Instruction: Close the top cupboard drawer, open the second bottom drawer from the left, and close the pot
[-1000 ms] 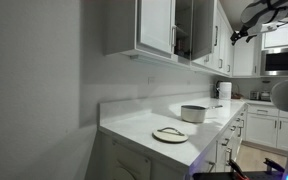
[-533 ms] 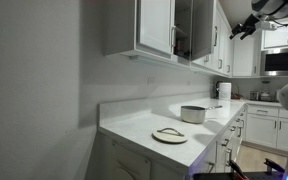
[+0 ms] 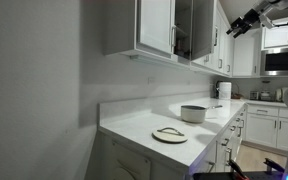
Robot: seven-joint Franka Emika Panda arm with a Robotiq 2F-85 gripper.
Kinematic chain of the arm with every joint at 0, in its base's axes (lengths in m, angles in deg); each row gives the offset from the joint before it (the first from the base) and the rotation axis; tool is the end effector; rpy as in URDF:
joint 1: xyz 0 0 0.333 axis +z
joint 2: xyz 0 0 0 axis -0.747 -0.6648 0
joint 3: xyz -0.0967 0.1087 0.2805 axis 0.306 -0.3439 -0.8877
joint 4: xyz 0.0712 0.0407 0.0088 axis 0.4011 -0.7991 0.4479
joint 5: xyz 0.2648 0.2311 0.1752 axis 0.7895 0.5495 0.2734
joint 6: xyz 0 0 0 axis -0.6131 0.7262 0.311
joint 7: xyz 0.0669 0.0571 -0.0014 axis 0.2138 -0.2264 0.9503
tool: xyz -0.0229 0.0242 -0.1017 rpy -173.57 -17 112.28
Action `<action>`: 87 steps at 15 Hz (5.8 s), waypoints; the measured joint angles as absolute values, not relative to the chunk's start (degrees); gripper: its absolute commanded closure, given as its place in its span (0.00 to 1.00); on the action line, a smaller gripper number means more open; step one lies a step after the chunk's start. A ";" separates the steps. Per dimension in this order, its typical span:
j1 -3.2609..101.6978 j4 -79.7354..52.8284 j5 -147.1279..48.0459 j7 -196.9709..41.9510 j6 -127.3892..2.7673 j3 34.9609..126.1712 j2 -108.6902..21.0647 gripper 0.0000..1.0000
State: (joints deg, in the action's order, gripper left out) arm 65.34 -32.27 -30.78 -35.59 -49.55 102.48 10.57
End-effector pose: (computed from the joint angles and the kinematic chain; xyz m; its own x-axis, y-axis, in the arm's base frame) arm 0.3680 -0.1392 0.7863 0.5373 0.2239 0.8132 0.4175 -0.9083 -0.0258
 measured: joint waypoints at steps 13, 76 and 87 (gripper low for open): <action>64.46 -28.71 -19.09 -12.67 -41.94 109.01 4.83 0.00; 57.16 -29.17 -23.65 -36.55 -75.53 78.22 -11.10 0.00; 57.55 -26.57 -37.47 -38.67 -64.25 77.95 -12.82 0.00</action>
